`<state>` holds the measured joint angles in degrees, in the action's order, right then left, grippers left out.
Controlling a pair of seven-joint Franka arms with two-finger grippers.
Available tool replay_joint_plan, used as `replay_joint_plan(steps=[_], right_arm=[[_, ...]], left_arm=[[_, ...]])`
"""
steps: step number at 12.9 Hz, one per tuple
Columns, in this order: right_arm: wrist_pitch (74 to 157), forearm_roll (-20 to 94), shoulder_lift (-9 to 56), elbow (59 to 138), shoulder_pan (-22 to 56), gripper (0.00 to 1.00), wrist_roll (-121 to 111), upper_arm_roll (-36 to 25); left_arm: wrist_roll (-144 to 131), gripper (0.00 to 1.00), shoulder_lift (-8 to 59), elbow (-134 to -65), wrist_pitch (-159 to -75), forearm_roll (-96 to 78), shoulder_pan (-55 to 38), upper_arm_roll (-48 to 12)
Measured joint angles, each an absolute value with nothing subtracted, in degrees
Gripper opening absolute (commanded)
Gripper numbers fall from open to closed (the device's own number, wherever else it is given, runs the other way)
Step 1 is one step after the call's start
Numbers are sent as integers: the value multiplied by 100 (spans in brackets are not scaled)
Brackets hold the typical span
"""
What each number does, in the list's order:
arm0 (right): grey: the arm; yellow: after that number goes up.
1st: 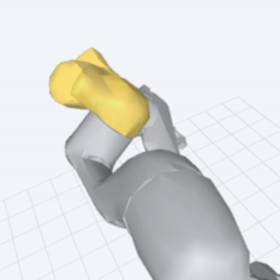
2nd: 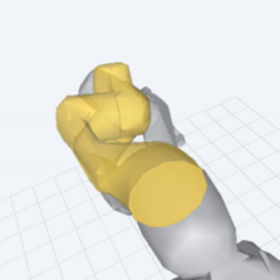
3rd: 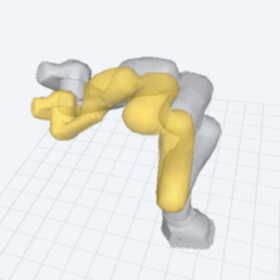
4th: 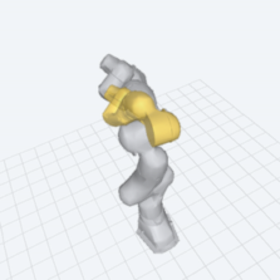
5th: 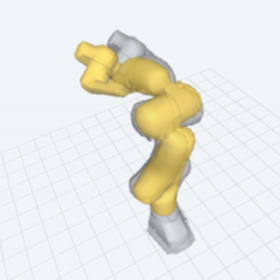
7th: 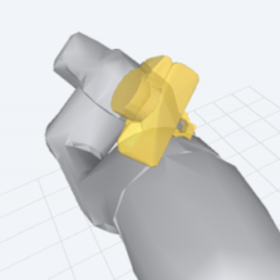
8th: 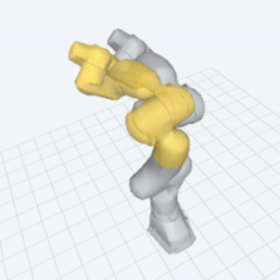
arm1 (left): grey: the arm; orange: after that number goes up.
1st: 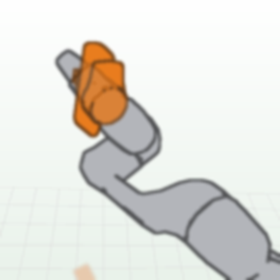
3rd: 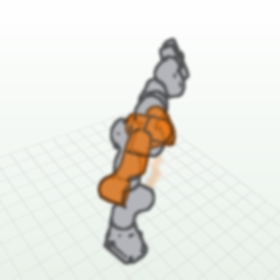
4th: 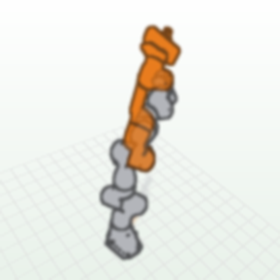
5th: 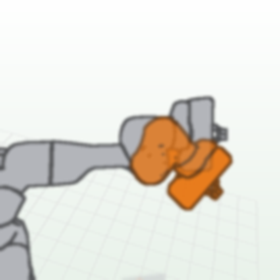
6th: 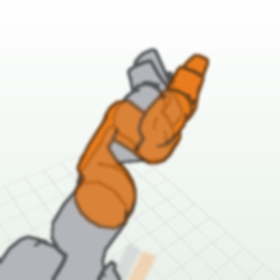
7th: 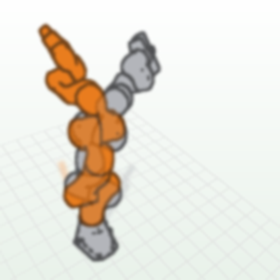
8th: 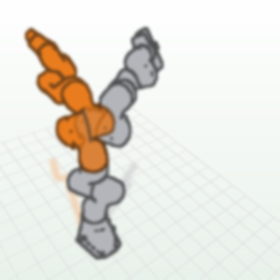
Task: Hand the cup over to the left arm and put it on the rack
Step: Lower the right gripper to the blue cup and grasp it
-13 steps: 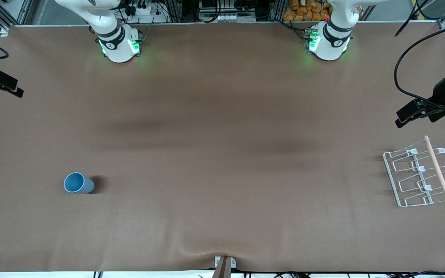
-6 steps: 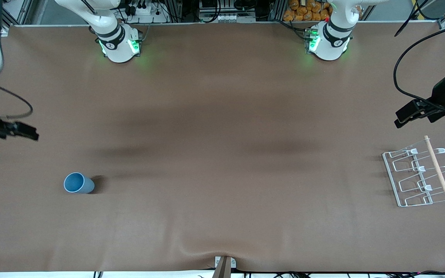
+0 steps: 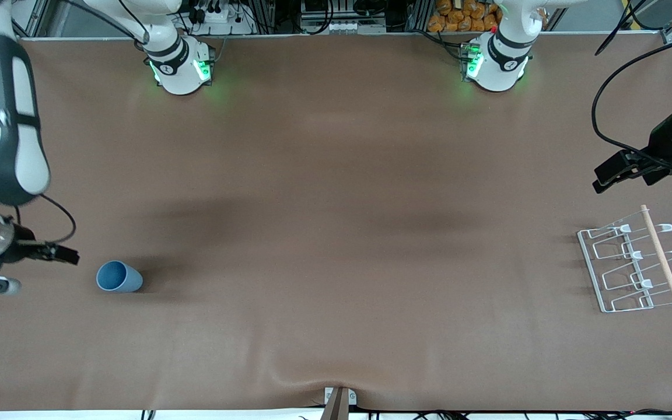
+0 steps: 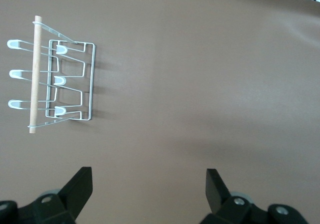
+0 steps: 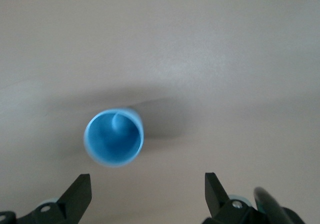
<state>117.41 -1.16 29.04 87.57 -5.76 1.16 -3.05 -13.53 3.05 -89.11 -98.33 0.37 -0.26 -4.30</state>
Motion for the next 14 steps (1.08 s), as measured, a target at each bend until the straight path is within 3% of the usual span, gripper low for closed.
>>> replay_joint_plan(steps=[4,9,10,11,12,13,14], right_arm=[[12169,143,3540,8751,-595,100,450,-254],[12389,315,3837,8752,-585,100,503,-237],[12389,318,3878,8752,-585,91,504,-236],[12390,319,3910,8752,-585,48,505,-235],[12390,319,3937,8752,-585,14,506,-235],[12390,320,3952,8752,-585,0,507,-235],[12389,320,3957,8755,-585,0,509,-234]], left_arm=[[-1345,100,309,-8912,-9741,909,-144,-694],[-1335,100,309,-8908,-9725,391,2,-654],[-1335,100,309,-8908,-9725,379,11,-653],[-1337,100,309,-8908,-9725,375,10,-654],[-1338,100,309,-8908,-9725,374,10,-654],[-1327,100,309,-8908,-9725,374,10,-654],[-1313,100,309,-8908,-9725,374,10,-654]])
